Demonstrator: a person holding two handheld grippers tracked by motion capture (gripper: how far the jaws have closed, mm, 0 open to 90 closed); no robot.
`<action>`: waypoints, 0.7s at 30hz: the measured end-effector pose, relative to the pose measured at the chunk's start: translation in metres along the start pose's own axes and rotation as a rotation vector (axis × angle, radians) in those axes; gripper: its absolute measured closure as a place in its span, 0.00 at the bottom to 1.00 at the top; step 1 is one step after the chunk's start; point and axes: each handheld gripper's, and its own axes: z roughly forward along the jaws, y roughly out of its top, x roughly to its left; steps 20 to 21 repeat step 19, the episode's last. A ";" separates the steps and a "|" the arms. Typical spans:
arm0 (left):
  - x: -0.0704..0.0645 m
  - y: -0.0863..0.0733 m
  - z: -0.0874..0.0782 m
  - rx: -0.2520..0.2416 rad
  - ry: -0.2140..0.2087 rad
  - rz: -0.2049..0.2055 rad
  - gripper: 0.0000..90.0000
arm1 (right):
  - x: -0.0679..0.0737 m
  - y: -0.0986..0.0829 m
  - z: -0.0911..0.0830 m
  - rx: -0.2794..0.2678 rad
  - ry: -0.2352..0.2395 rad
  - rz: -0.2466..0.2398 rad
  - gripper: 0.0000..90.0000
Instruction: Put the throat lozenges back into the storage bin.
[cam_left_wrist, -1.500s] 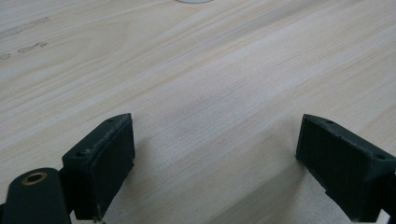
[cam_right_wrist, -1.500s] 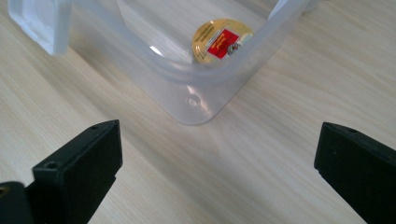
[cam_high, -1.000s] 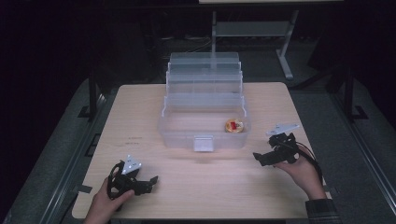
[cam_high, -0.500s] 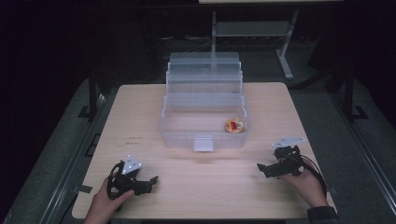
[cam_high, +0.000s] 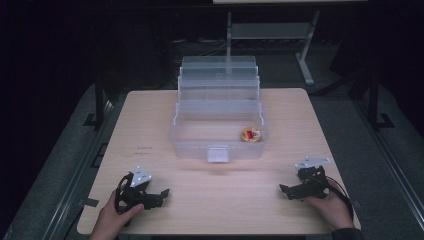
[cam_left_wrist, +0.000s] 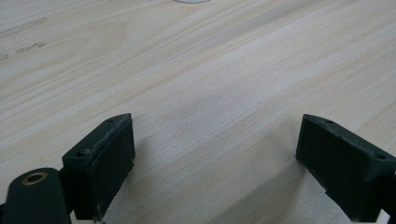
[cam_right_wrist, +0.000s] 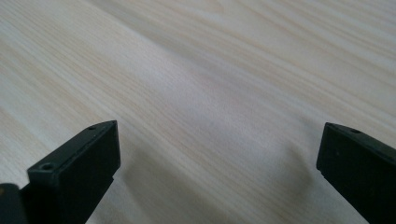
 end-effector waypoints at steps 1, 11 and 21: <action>0.000 0.000 0.000 0.000 0.000 0.000 0.12 | 0.000 -0.002 0.000 0.000 -0.001 0.006 0.00; 0.000 0.000 0.000 0.000 -0.001 0.002 0.12 | -0.001 -0.013 0.001 -0.063 0.005 0.012 0.00; 0.000 0.000 0.000 0.001 -0.001 0.002 0.12 | -0.001 -0.019 0.001 -0.105 0.004 0.013 0.00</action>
